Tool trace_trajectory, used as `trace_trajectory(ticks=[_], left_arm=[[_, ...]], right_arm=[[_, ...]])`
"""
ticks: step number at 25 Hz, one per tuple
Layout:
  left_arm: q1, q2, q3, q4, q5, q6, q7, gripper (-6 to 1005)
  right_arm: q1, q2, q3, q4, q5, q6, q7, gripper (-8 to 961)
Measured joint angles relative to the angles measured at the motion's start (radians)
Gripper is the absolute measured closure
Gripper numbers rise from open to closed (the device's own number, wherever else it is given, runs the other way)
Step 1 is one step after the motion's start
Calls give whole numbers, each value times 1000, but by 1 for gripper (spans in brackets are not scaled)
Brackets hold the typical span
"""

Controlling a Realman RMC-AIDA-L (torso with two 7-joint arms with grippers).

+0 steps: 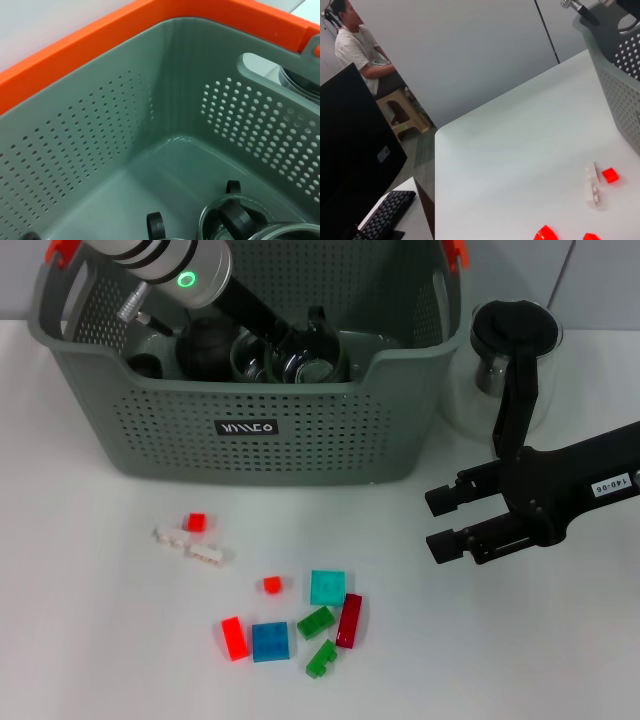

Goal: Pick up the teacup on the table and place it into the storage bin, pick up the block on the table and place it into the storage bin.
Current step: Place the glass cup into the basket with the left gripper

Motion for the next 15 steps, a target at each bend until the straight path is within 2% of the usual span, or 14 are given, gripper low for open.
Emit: trace_trajectory(ticks=[8, 12, 15], left_arm=[[2, 0, 0, 0, 0, 1, 7, 948], [4, -1, 1, 0, 0, 0, 8, 769], [5, -2, 2, -1, 1, -1, 8, 731]], right_arm=[[-1, 0, 0, -1, 0, 1, -1, 189], [1, 0, 1, -1, 0, 3, -1, 189], [2, 0, 0, -2, 0, 3, -1, 189]])
